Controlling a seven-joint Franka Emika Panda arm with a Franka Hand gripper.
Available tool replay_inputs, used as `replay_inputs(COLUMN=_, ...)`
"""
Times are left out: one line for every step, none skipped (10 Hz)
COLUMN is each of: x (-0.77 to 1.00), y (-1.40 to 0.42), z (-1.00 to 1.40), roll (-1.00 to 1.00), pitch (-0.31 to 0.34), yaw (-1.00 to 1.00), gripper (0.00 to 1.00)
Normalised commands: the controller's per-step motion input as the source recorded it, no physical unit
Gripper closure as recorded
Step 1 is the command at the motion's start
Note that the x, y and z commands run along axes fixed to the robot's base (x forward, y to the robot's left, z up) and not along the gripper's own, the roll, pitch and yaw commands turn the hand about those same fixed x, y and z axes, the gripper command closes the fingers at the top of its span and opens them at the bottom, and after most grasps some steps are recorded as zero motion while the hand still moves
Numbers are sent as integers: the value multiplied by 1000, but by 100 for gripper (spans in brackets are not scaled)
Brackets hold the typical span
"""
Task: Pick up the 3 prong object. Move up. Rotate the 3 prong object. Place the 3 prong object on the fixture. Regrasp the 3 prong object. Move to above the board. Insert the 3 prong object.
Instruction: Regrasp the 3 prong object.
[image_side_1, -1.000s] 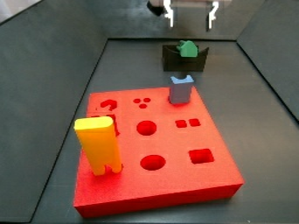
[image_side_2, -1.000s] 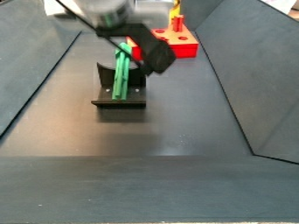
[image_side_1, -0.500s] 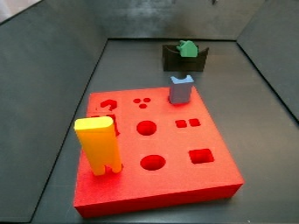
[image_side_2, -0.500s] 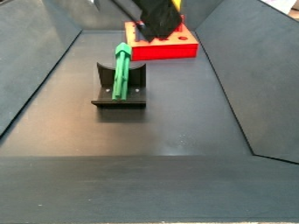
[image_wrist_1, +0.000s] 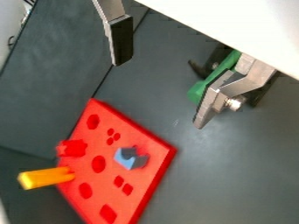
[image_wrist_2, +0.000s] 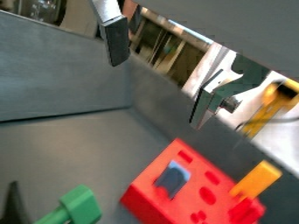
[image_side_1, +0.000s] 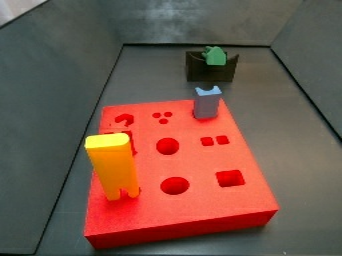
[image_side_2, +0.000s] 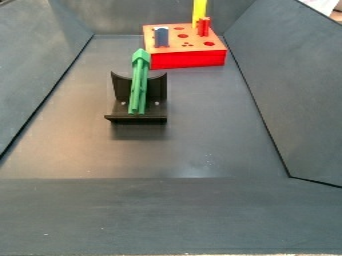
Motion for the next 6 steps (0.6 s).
replay_inputs(x=-19, y=-30, z=12, roll=1000, pitch=38, yaw=19, gripper=0)
replay_inputs(x=-18, y=-22, z=11, roll=1000, pitch=38, yaw=19, gripper=0)
replay_inputs(x=-23, y=-36, z=21, roll=1000, pitch=35, yaw=19, gripper=0)
replay_inputs(x=-27, y=-26, z=10, roll=1000, pitch=31, yaw=19, gripper=0)
replay_inputs(x=-25, y=-24, z=7, roll=1000, pitch=27, yaw=20, gripper=0)
replay_inputs(x=-25, y=-21, z=10, roll=1000, pitch=24, yaw=20, gripper=0)
